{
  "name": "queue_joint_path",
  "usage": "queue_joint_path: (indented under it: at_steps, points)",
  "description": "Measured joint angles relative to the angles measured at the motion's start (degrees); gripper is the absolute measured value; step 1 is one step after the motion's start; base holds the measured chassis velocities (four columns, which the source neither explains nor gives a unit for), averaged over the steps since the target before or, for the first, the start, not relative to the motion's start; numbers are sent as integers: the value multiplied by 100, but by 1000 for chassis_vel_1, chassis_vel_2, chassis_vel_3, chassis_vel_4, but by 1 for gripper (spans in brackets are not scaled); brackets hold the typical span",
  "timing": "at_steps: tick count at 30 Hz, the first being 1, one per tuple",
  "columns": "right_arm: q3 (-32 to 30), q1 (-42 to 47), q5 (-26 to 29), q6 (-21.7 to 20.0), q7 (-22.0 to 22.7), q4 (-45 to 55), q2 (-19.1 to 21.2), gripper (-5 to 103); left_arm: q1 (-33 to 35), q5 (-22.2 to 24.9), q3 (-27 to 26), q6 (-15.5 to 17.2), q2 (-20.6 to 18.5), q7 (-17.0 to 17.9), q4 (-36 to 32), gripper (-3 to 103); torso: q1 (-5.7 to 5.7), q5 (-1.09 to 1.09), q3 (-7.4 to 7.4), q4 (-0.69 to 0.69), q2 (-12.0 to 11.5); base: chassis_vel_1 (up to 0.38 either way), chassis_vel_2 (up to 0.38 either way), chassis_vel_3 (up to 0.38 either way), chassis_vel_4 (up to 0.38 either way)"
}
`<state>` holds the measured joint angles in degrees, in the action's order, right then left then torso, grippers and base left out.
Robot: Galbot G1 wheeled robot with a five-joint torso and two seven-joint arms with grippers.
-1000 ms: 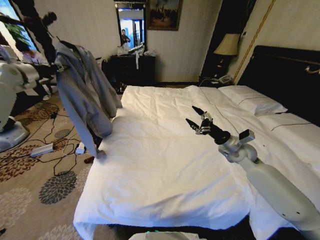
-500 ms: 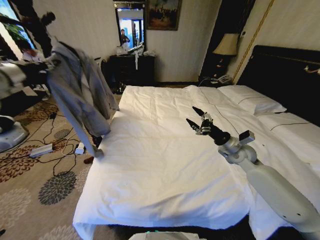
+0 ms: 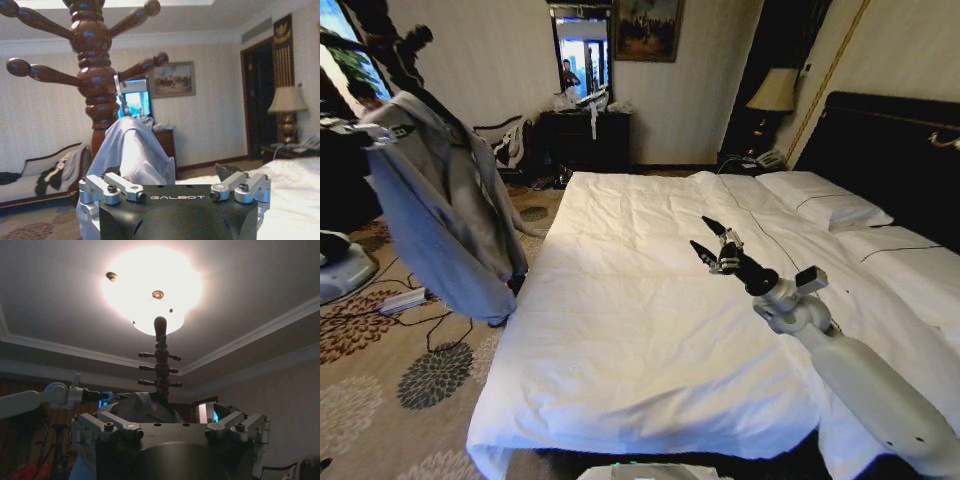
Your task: Pick up the clothes from the bed and hang them on the clothes hanger.
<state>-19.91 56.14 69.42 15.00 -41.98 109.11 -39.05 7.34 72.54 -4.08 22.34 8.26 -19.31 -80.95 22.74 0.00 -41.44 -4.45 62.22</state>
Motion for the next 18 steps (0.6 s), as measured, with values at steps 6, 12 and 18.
queue_joint_path:
  at_steps: [6, 12, 18]
  points:
    - [-143, 150, -21, 0, 1, 74, 62, 100, 77, -542, 78, -94, -31, 142, -136, 100, 2, 0, -1, -2, 0, 0, 0, 0, 0]
    - [-235, 230, -29, 10, -17, 94, 89, 100, 210, -1203, 105, -267, 1, 480, -279, 100, 2, -1, -1, 0, 0, 0, 0, 0, 0]
    - [-296, 304, -42, 33, 30, 101, 61, 100, 328, -1075, 43, -402, 108, 1174, -558, 100, 2, 0, -1, -1, 0, 0, 0, 0, 0]
